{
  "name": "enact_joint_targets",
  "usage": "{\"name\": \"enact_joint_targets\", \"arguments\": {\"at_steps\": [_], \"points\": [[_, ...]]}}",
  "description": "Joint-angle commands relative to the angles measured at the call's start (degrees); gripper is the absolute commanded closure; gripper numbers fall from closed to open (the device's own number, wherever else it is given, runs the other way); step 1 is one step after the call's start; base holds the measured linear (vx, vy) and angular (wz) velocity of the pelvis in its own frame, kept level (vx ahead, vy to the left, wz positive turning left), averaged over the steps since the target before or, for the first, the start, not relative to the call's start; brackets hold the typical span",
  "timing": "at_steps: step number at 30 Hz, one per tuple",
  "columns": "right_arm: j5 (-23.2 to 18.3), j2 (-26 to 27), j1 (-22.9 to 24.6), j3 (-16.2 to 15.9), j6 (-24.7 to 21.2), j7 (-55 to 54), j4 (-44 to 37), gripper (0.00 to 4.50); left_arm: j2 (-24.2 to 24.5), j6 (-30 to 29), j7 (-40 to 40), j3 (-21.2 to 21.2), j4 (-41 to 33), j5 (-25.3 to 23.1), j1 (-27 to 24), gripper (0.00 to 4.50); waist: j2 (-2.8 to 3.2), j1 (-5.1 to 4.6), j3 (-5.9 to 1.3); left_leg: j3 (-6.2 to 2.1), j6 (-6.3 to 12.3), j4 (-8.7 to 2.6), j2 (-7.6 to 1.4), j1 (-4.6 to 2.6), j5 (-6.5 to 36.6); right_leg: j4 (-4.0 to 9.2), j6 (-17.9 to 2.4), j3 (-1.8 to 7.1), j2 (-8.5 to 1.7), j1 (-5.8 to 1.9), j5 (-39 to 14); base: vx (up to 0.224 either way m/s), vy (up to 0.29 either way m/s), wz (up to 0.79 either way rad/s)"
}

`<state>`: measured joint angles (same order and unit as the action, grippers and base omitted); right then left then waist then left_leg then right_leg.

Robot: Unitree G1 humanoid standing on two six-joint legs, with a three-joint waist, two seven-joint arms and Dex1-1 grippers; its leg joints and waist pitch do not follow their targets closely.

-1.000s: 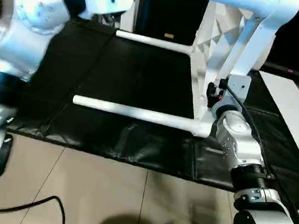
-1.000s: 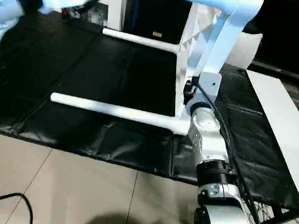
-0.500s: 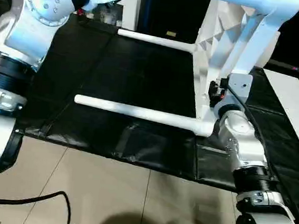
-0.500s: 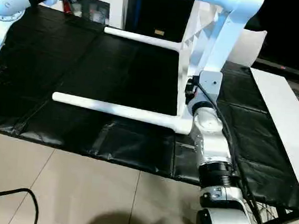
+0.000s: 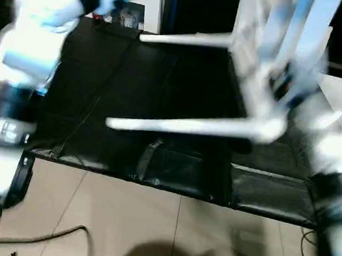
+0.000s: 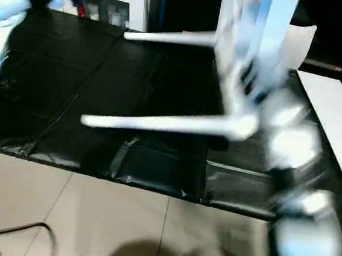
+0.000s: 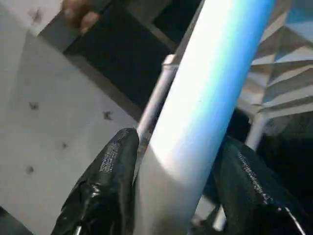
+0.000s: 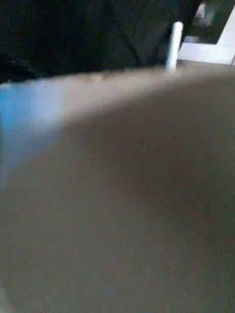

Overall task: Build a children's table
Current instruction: Flip table

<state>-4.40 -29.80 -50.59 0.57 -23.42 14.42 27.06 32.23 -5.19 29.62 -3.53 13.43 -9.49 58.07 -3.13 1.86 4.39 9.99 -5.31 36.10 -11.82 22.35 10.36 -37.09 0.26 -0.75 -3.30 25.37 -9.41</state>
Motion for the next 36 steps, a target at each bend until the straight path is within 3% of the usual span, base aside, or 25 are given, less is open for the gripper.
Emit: {"name": "enact_joint_targets", "arguments": {"at_steps": [1, 4, 7, 9, 11, 14, 16, 17, 19, 20, 21, 23, 24, 25, 26, 27, 28, 29, 30, 31, 32, 33, 34, 35, 36], "points": [[0.69, -3.28, -5.63, -1.1, 0.15, 6.4, -3.41, 2.52, -2.02, -7.73, 1.3, 1.62, 0.2, 5.75, -5.57, 2.3, -1.0, 0.08, -4.82, 0.76, -0.83, -3.12, 0.09, -0.41, 8.19, 4.01, -10.16, 1.42, -2.26, -4.04, -13.26, 0.0, 0.0, 0.0], [2.16, -8.66, -11.52, -4.62, -2.1, 15.2, -1.78, 2.52, -2.38, -13.14, 0.87, 4.65, -5.94, 6.46, -12.74, 2.33, -0.98, -0.21, -4.5, 0.64, -1.12, -3.18, -0.04, -0.54, 11.1, 4.46, -9.38, 1.2, -2.1, -3.67, -18.4, 0.0, 0.0, 0.0], [1.2, -10.66, -14.34, -5.89, -2.66, 21.12, -2.2, 2.52, -3.67, -16.27, 0.25, 6.18, -9.57, 7.69, -17.13, 2.43, -0.71, -0.38, -4.1, 0.6, -1.12, -3.09, -0.23, -1.05, 14.98, 5.0, -8.68, 1.1, -1.96, -2.69, -22.84, 0.0, 0.0, 0.0], [-0.07, -10.75, -15.61, -5.78, -2.55, 23.56, -2.95, 1.96, -4.34, -17.62, -0.53, 6.52, -11.0, 8.03, -19.29, 2.53, -0.34, -0.26, -4.08, 0.5, -1.54, -3.17, -0.18, -1.34, 17.05, 5.37, -7.65, 1.04, -1.88, -2.2, -25.06, 0.0, 0.0, 0.0], [-1.14, -10.27, -16.2, -5.38, -2.0, 24.82, -3.56, 1.78, -4.82, -18.44, -1.14, 6.65, -11.83, 8.21, -20.45, 2.63, -0.53, -0.48, -3.98, 0.18, -2.17, -3.2, -0.21, -1.78, 21.61, 5.82, -6.15, 0.67, -1.66, -1.62, -28.67, 0.0, 0.0, 0.0], [-1.66, -9.89, -16.24, -5.64, 0.31, 27.29, -3.36, 1.39, -5.75, -19.82, -2.09, 6.88, -12.89, 8.33, -20.97, 2.71, -0.42, -0.74, -3.89, -0.22, -2.28, -3.05, -0.01, -2.14, 24.99, 6.45, -4.18, 0.23, -1.66, -1.07, -33.75, -0.018, 0.004, 0.02], [-1.35, -9.92, -15.85, -6.12, 2.97, 28.89, -2.68, 1.24, -6.34, -20.66, -2.88, 6.94, -13.39, 8.04, -21.05, 2.76, -0.43, -1.07, -3.74, -0.51, -2.35, -2.46, 0.27, -2.89, 28.55, 7.49, -2.52, -0.53, -1.54, -0.21, -38.28, -0.061, 0.013, 0.05], [-0.26, -10.32, -15.21, -6.98, 7.13, 29.94, -2.07, 1.15, -6.55, -21.17, -3.29, 6.83, -13.47, 7.78, -20.95, 2.77, -0.13, -1.09, -3.73, -0.87, -2.33, -2.63, 0.25, -2.8, 29.61, 7.67, -1.95, -0.94, -1.59, -0.33, -39.0, -0.056, 0.024, 0.01], [-0.17, -10.31, -14.79, -6.82, 8.62, 30.5, -2.05, 1.05, -6.61, -21.6, -3.63, 6.7, -13.87, 7.78, -21.07, 2.78, 0.05, -1.48, -3.72, -1.26, -1.97, -2.73, 0.22, -2.96, 31.93, 8.12, -1.7, -1.73, -1.64, -0.52, -39.14, -0.028, 0.012, 0.0], [-0.06, -10.43, -14.19, -6.72, 10.28, 31.34, -2.33, 0.96, -6.52, -21.91, -3.7, 6.44, -14.26, 7.7, -21.22, 2.78, 0.74, -1.8, -3.44, -1.74, -1.82, -2.99, 0.03, -3.34, 34.4, 8.72, -1.86, -2.72, -1.83, -0.65, -39.23, 0.0, 0.0, 0.0], [0.47, -10.81, -13.51, -7.09, 11.55, 31.81, -2.41, 0.73, -6.46, -21.89, -3.67, 6.16, -14.26, 7.51, -21.24, 2.79, 0.66, -2.23, -3.47, -2.08, -1.76, -3.34, -0.13, -2.97, 35.12, 8.81, -1.84, -3.2, -1.96, -1.32, -38.64, 0.0, 0.0, 0.0], [1.1, -11.33, -12.22, -7.22, 14.12, 32.26, -2.72, 0.66, -6.54, -22.25, -3.82, 5.97, -14.39, 7.43, -21.25, 2.81, 1.65, -3.09, -3.02, -3.3, -1.91, -5.01, -1.22, -3.68, 42.73, 9.01, -3.31, -5.34, -1.81, -2.38, -33.88, 0.0, 0.0, 0.0], [1.01, -11.28, -12.19, -7.11, 14.2, 32.25, -2.74, 0.6, -6.55, -22.26, -3.83, 5.98, -14.4, 7.43, -21.26, 2.82, 1.63, -3.35, -3.05, -3.53, -1.77, -5.6, -1.48, -3.37, 44.2, 8.53, -3.64, -5.79, -1.71, -3.12, -32.14, 0.0, 0.0, 0.0], [-0.3, -10.55, -11.74, -5.56, 15.31, 32.06, -3.05, 0.52, -6.59, -22.45, -3.9, 6.05, -14.48, 7.47, -21.3, 2.83, 2.56, -3.12, -2.56, -3.57, -2.25, -8.37, -2.8, -2.24, 49.06, 5.66, -5.02, -6.66, -1.32, -4.99, -26.68, -0.06, 0.006, 0.02], [-3.34, -8.67, -11.39, -1.76, 16.97, 31.09, -3.51, 0.4, -6.56, -22.41, -3.99, 5.99, -14.4, 7.24, -21.47, 2.83, 2.78, -0.97, -2.1, -2.37, -2.12, -12.36, -4.55, 1.27, 51.25, -2.7, -6.05, -5.54, -1.55, -8.21, -19.17, -0.113, -0.012, 0.1], [-4.16, -8.22, -11.39, -0.9, 17.05, 30.91, -3.7, 0.28, -6.52, -22.37, -3.98, 5.96, -14.4, 7.17, -21.54, 2.84, 2.9, 0.66, -2.47, -0.76, -1.98, -12.79, -4.47, 2.07, 51.08, -5.02, -5.97, -4.93, -1.48, -8.79, -15.98, -0.113, -0.012, 0.1], [-5.63, -7.42, -11.39, 0.64, 17.17, 30.59, -4.06, 0.2, -6.46, -22.29, -3.96, 5.91, -14.4, 7.05, -21.66, 2.84, -0.2, 1.01, -2.73, 1.1, -1.03, -9.53, -2.97, -0.81, 43.89, -2.99, -2.39, -0.97, -1.8, -5.36, -29.7, -0.091, -0.088, 0.12], [-8.44, -5.91, -11.76, 3.46, 17.1, 29.87, -4.24, 0.13, -6.36, -22.1, -4.02, 5.75, -14.36, 6.74, -21.8, 2.84, -3.58, -0.64, -1.24, 0.89, -2.59, 10.41, 2.67, -11.26, 25.34, 15.88, 2.75, -3.81, -6.18, 8.84, -73.86, -0.025, -0.065, -0.04], [-12.99, -3.81, -12.35, 8.42, 16.78, 27.89, -4.74, 0.05, -6.09, -21.53, -4.09, 5.39, -14.3, 6.18, -22.12, 2.84, -2.19, -0.67, -2.79, -1.66, -0.85, 9.93, 3.08, -8.22, 15.64, 12.97, 1.01, 0.43, -8.07, 5.56, -73.65, -0.025, -0.065, -0.04], [-14.49, -3.13, -12.53, 10.33, 17.2, 26.85, -4.79, 0.05, -5.98, -21.36, -4.17, 5.28, -14.35, 5.94, -22.3, 2.84, -2.71, 0.41, -3.31, -3.35, 1.38, 3.89, 1.92, -1.35, 11.32, 8.55, -0.25, 1.53, -9.96, -4.13, -59.71, 0.047, 0.03, -0.24], [-16.45, -2.35, -12.56, 13.06, 17.44, 25.06, -4.97, 0.02, -5.69, -20.98, -4.28, 5.05, -14.37, 5.43, -22.63, 2.87, -0.99, 0.61, -3.5, -2.56, -0.93, -0.26, 1.16, -4.78, 20.03, 7.03, -1.35, -1.96, -4.4, -1.08, -46.76, 0.0, 0.0, 0.0], [-16.45, -2.35, -12.56, 13.06, 17.44, 25.06, -4.97, 0.0, -5.69, -20.98, -4.28, 5.05, -14.37, 5.43, -22.63, 2.91, 0.43, 0.01, -4.9, -3.2, -1.03, -1.61, 0.41, -5.15, 21.82, 5.08, -4.18, -2.13, -3.67, -2.03, -34.49, 0.0, 0.0, 0.0], [-17.99, -1.94, -11.99, 15.87, 17.59, 22.42, -5.26, 0.0, -4.88, -20.2, -4.21, 4.49, -14.64, 4.48, -23.25, 2.91, 1.08, -0.65, -4.6, -3.53, -0.21, -3.83, -1.05, -3.31, 20.51, 4.12, -8.9, -2.3, -2.96, -4.05, -15.7, -0.127, -0.051, 0.11], [-18.88, -1.83, -10.58, 18.57, 17.12, 19.24, -5.95, 0.0, -3.86, -18.87, -3.64, 3.79, -15.2, 3.63, -23.85, 2.94, 0.82, -0.73, -4.01, -3.1, 0.74, -4.78, -1.14, -3.56, 23.04, 4.91, -10.62, -2.37, -3.12, -4.2, -11.89, -0.079, 0.013, 0.05], [-19.16, -1.86, -7.6, 20.66, 15.67, 16.57, -7.66, 0.0, -3.08, -18.69, -2.89, 3.32, -17.03, 3.3, -24.82, 2.94, 0.16, -1.07, -3.55, -2.72, 1.02, -4.91, -0.89, -3.81, 26.05, 5.77, -10.15, -2.59, -2.86, -3.82, -15.56, -0.079, 0.013, 0.05]]}}
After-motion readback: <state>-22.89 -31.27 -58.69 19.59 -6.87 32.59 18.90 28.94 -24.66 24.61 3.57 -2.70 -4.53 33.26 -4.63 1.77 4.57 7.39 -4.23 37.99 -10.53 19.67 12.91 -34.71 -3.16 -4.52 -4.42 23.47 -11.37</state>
